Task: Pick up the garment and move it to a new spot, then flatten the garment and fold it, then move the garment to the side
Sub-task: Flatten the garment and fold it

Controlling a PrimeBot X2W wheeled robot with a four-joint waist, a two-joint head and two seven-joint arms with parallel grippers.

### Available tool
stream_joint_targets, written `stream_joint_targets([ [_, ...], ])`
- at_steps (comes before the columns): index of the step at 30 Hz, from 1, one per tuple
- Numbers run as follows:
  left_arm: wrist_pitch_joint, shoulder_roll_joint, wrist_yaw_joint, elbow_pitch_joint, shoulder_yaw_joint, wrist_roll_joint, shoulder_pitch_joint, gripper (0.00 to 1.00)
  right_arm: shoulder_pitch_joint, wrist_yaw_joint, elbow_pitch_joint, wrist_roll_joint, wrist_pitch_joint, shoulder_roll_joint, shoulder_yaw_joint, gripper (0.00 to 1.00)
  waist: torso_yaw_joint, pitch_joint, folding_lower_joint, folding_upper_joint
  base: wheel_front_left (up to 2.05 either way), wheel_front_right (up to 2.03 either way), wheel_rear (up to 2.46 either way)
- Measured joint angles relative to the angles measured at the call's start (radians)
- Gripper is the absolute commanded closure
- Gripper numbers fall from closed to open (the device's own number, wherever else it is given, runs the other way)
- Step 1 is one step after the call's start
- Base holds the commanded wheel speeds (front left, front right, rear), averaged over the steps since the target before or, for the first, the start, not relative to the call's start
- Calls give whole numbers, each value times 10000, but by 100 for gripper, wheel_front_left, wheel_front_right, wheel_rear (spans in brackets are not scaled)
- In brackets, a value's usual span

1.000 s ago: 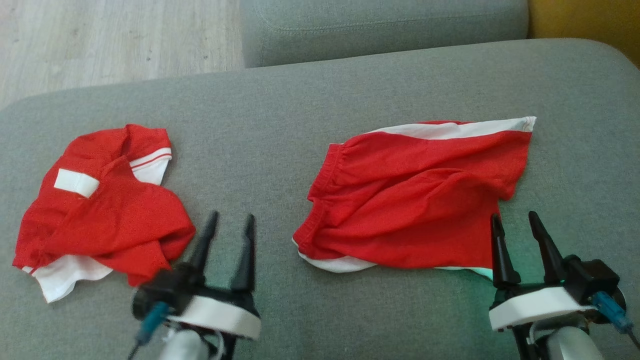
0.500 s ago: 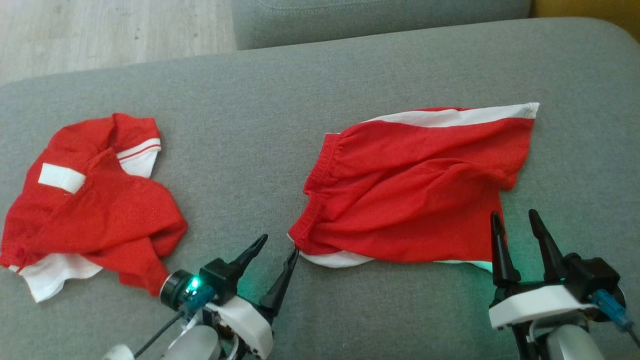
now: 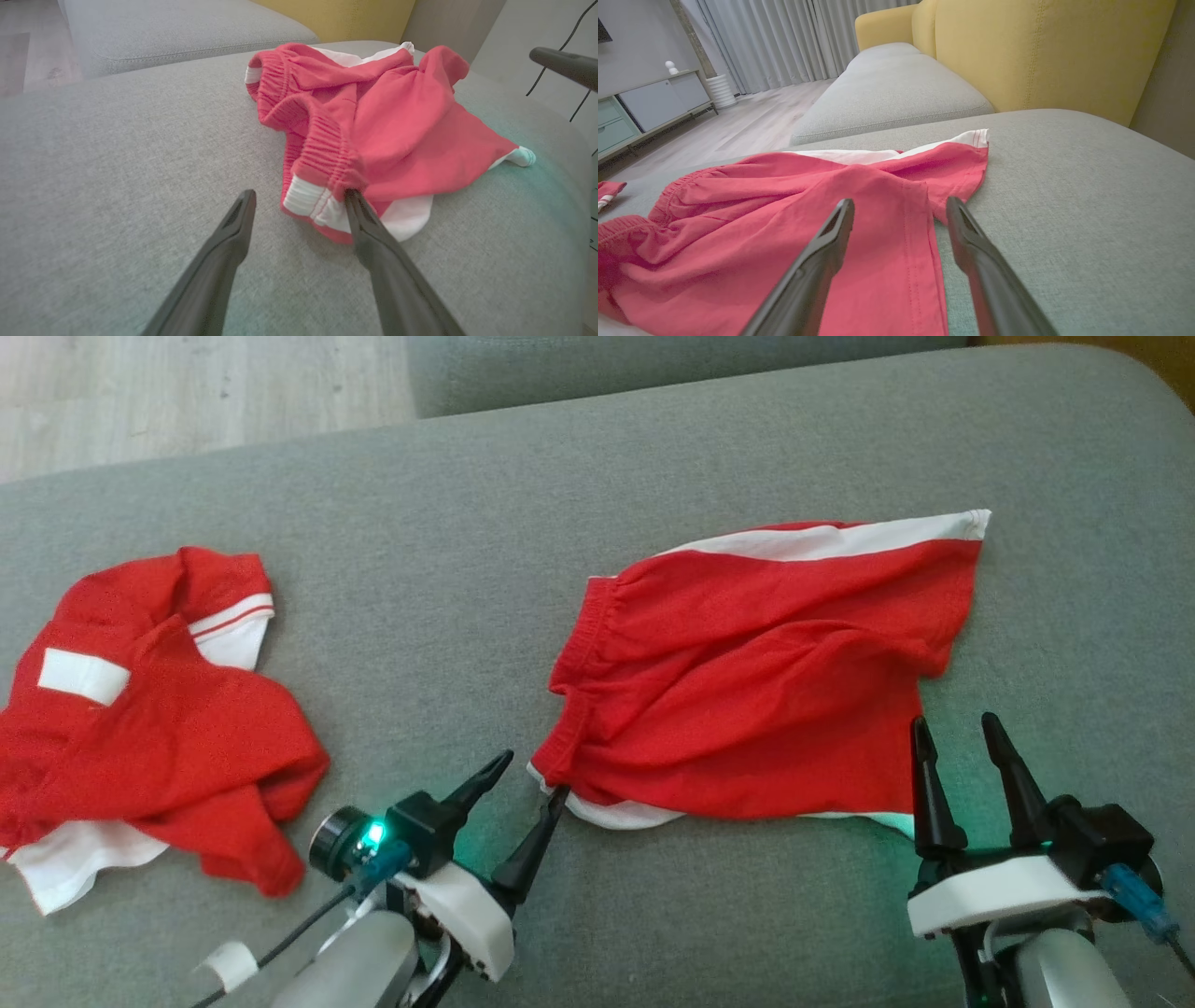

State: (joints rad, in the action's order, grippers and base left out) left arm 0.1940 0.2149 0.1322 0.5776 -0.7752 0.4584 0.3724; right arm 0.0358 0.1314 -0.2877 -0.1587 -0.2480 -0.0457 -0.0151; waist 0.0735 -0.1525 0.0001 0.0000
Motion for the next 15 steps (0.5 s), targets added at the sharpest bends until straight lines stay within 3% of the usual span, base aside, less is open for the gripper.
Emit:
stream_joint_targets([
  [8, 186, -6, 0, 286, -385, 186, 414, 0, 132, 0, -73, -4, 0, 0, 17, 0, 181, -209, 0, 0, 0, 0, 0],
  [9, 188, -8, 0, 301, -449, 247, 432, 7, 162, 0, -119, -4, 0, 0, 19, 0, 197, -227, 0, 0, 0, 0, 0],
  [10, 190, -6, 0, 324, -523, 290, 461, 66, 171, 0, -180, -4, 0, 0, 21, 0, 209, -238, 0, 0, 0, 0, 0],
  [11, 211, -2, 0, 328, -600, 330, 500, 100, 169, 0, -261, -2, 2, 0, 21, 0, 217, -247, 0, 0, 0, 0, 0],
  [15, 368, 0, 0, 334, -625, 362, 628, 100, 151, 0, -598, 31, 213, 0, 40, 0, 212, -229, 0, 0, 0, 0, 0],
])
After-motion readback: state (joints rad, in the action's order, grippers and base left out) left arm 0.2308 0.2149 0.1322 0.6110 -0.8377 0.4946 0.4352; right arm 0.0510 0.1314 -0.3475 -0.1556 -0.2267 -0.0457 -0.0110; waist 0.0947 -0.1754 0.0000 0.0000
